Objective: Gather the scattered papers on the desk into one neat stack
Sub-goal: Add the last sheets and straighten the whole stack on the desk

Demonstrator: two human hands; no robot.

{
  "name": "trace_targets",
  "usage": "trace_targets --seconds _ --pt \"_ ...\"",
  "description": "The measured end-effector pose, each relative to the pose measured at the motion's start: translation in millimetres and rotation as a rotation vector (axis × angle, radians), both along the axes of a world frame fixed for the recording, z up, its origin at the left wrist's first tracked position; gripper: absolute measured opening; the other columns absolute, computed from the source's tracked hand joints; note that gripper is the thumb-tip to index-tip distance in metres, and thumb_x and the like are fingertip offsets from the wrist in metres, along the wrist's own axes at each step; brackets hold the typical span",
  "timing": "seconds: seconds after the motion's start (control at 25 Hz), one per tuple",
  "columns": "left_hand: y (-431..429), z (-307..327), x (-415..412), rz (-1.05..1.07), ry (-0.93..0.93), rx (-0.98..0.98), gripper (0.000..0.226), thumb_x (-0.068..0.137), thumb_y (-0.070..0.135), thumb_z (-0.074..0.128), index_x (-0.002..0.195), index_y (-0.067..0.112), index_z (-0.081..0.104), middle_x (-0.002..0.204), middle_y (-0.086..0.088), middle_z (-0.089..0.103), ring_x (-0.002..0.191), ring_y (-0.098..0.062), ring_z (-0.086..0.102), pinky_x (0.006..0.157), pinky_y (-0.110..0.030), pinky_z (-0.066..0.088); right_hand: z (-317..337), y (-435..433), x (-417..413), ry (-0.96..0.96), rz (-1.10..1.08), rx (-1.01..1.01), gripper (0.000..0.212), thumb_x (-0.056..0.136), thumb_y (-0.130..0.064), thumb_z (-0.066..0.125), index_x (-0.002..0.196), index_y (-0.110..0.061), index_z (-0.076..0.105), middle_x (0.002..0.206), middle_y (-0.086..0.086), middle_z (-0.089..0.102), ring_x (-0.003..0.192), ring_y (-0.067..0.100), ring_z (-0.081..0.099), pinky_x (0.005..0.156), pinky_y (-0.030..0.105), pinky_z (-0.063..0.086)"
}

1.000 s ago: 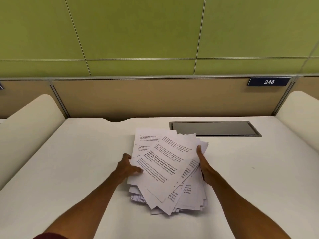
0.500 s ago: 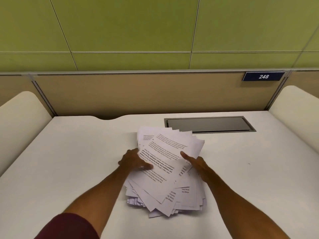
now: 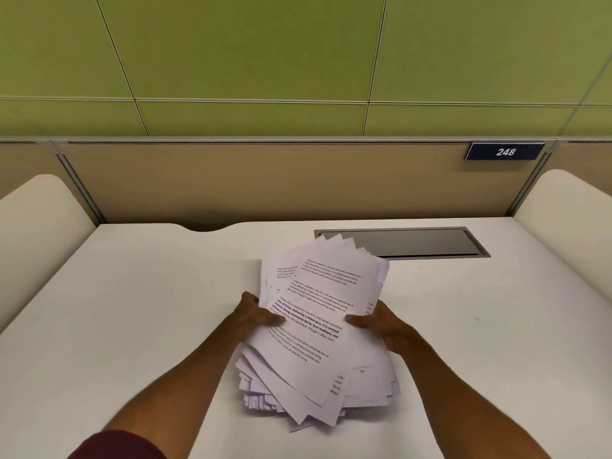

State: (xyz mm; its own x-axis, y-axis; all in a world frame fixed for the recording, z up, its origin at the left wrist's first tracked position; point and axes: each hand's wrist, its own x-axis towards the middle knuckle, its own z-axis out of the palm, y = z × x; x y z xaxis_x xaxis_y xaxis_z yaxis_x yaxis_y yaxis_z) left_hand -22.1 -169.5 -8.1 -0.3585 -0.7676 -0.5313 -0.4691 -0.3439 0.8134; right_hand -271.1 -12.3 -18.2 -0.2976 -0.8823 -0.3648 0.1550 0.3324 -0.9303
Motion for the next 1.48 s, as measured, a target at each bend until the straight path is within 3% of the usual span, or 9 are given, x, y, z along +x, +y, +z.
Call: trace_targets --seconds 0.16,0.28,0.4,0.56,0.68,0.84,1.08,1.24,1.48 --pt "-10.0 13.1 15.5 -0.052 0.118 0.108 0.086 0.031 0.025 0.1 0.105 -0.002 0.065 0.11 -0.019 0.071 0.093 -0.031 0.072 0.077 -0.037 0.057 19.2 4.1 -0.1 -0.029 0.063 -0.164 0.058 0.079 0.001 0.075 0.131 -0.014 0.053 0.126 0.014 0.065 0.114 0.032 0.064 0.092 0.047 0.056" --pt "-17.1 43.1 20.1 -0.13 0.371 0.177 0.076 0.04 0.019 0.098 0.109 0.002 0.07 0.113 -0.02 0.07 0.099 -0.037 0.07 0.08 -0.047 0.058 50.3 -8.0 -5.6 0.039 0.078 -0.233 0.059 0.075 -0.008 0.078 0.129 -0.013 0.054 0.122 0.012 0.068 0.11 0.033 0.067 0.087 0.049 0.058" --pt "-19.7 81.8 6.2 -0.063 0.465 -0.096 0.059 0.057 0.018 0.088 0.11 0.009 0.065 0.106 -0.011 0.074 0.094 -0.033 0.072 0.072 -0.046 0.06 82.1 -23.0 -9.9 0.119 -0.004 -0.346 0.051 0.077 -0.002 0.078 0.123 -0.014 0.058 0.115 0.006 0.072 0.105 0.027 0.07 0.079 0.039 0.06" --pt "-12.8 115.6 -22.6 0.068 0.554 -0.459 0.029 0.07 0.013 0.082 0.091 0.024 0.066 0.086 0.012 0.076 0.078 -0.011 0.074 0.059 -0.025 0.059 110.3 -34.1 -13.5 0.165 -0.185 -0.507 0.042 0.08 0.003 0.073 0.116 -0.013 0.059 0.099 -0.006 0.076 0.088 0.01 0.073 0.067 0.025 0.059" --pt "-6.8 116.4 -31.1 0.045 0.522 -0.572 0.036 0.072 0.009 0.082 0.093 0.031 0.062 0.088 0.015 0.073 0.081 -0.003 0.07 0.064 -0.021 0.058 112.4 -34.4 -17.2 0.213 -0.254 -0.556 0.042 0.08 0.003 0.074 0.114 -0.016 0.059 0.094 -0.008 0.074 0.085 0.008 0.071 0.065 0.022 0.058" --pt "2.5 109.2 -37.9 0.079 0.554 -0.528 0.063 0.057 0.026 0.091 0.111 0.019 0.061 0.103 0.0 0.072 0.094 -0.019 0.07 0.075 -0.038 0.061 102.8 -26.1 -17.5 0.174 -0.33 -0.573 0.048 0.074 -0.006 0.082 0.115 -0.019 0.059 0.093 -0.007 0.074 0.085 0.013 0.072 0.066 0.026 0.06" --pt "2.9 123.0 -57.0 0.179 0.688 -0.389 0.073 0.044 0.043 0.09 0.105 0.012 0.065 0.103 -0.016 0.071 0.096 -0.038 0.067 0.08 -0.052 0.058 116.5 -27.2 -23.3 0.117 -0.471 -0.646 0.037 0.067 -0.028 0.082 0.099 -0.033 0.065 0.086 -0.012 0.075 0.077 0.008 0.072 0.062 0.025 0.059" --pt "-1.2 118.1 -63.3 0.207 0.718 -0.334 0.088 0.051 0.026 0.092 0.126 0.004 0.051 0.118 -0.019 0.065 0.104 -0.039 0.065 0.084 -0.059 0.054 116.8 -32.6 -22.4 0.124 -0.399 -0.642 0.065 0.059 -0.037 0.087 0.116 -0.022 0.059 0.103 0.003 0.072 0.093 0.023 0.071 0.069 0.035 0.061" --pt "-2.0 103.4 -58.9 0.104 0.522 -0.415 0.054 0.066 0.013 0.086 0.112 0.016 0.059 0.104 -0.006 0.072 0.095 -0.029 0.07 0.08 -0.051 0.059 96.2 -32.6 -20.8 0.216 -0.397 -0.526 0.074 0.062 -0.031 0.089 0.127 -0.017 0.056 0.115 0.006 0.07 0.101 0.023 0.069 0.07 0.03 0.062"
